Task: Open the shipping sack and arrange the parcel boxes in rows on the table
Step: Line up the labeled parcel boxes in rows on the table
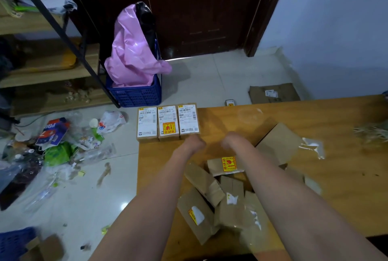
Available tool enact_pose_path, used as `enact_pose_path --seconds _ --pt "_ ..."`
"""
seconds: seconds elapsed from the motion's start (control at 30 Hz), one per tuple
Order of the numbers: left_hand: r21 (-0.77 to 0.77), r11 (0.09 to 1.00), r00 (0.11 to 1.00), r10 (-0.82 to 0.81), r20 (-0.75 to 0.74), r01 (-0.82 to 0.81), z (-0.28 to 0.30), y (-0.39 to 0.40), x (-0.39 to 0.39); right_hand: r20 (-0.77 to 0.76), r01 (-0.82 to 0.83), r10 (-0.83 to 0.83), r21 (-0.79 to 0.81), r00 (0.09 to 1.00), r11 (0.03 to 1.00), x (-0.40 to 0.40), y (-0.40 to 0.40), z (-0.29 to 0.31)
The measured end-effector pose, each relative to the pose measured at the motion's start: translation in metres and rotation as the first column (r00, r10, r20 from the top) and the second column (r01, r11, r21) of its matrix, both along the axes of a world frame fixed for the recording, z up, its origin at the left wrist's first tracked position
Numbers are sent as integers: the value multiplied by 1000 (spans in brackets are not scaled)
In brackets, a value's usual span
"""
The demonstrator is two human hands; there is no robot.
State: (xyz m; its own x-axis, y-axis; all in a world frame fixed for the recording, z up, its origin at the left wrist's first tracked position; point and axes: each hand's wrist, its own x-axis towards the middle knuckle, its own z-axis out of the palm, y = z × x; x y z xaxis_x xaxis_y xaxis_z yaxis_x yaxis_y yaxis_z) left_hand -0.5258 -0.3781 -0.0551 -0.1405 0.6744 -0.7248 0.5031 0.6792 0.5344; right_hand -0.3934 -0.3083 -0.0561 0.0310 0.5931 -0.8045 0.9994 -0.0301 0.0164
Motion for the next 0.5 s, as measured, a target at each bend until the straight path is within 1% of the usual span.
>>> enact_pose_path --seconds 0.1,0.17,0.27,0.37,0.43,0.5 --pt "-42 994 993 -105 -50 103 -3 -5 19 47 -64 65 -14 997 998 12 -4 -21" --pt "-83 980 976 -190 -109 181 -4 -8 28 39 -82 83 -23 996 996 18 -5 -31" --pt "-135 960 951 -265 -163 244 -4 -11 36 85 -140 148 -103 985 985 17 -9 -26" --pt "-170 961 955 -246 -165 218 -6 -12 42 90 -224 243 -180 966 958 16 -10 -29" --pt "-165 958 952 -261 -162 234 -3 -13 45 73 -261 282 -217 957 941 18 -9 -37" --pt "-126 973 963 -214 -164 194 0 -12 46 70 -267 287 -217 955 939 23 3 -60"
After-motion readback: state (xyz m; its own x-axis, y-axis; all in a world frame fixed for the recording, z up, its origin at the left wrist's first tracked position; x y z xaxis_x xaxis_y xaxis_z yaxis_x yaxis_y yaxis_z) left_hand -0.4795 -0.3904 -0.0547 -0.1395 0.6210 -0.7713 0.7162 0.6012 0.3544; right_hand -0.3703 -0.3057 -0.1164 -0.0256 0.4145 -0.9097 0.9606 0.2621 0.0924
